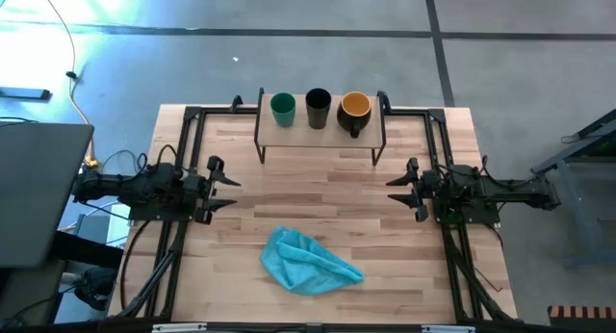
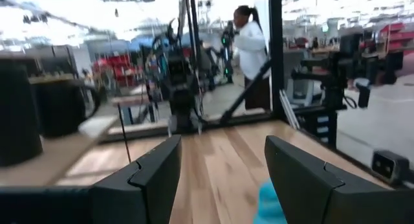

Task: Stack small to large cups/mugs on shelf
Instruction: Return to Home Position

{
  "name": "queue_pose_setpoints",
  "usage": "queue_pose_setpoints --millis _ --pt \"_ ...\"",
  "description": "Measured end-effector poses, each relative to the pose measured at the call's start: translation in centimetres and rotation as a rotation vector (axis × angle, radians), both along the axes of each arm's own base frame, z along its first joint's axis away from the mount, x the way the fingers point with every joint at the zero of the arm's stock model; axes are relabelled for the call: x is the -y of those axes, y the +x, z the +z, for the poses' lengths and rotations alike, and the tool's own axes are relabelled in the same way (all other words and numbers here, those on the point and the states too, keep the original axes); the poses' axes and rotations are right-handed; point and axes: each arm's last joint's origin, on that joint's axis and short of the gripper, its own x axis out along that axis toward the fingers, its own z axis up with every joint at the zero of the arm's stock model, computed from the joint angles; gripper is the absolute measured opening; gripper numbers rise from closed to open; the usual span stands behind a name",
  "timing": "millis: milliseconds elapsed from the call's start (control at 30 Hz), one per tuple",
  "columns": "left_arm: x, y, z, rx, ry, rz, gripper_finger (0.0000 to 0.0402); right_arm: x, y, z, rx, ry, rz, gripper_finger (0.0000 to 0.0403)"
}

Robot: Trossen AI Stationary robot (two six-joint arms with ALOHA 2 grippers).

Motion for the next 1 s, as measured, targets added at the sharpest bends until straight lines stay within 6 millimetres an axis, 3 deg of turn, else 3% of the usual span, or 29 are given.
queue_pose_setpoints --millis 200,1000 --pt "-0.02 0.08 -1.03 -0.107 -0.015 0.004 0.0211 0.00 0.00 0.01 0.000 0.000 0.000 0.0158" --pt "-0.07 0.09 -1.03 -0.107 -0.016 0.022 0.0211 0.00 0.00 0.01 0.000 0.000 0.000 0.0158"
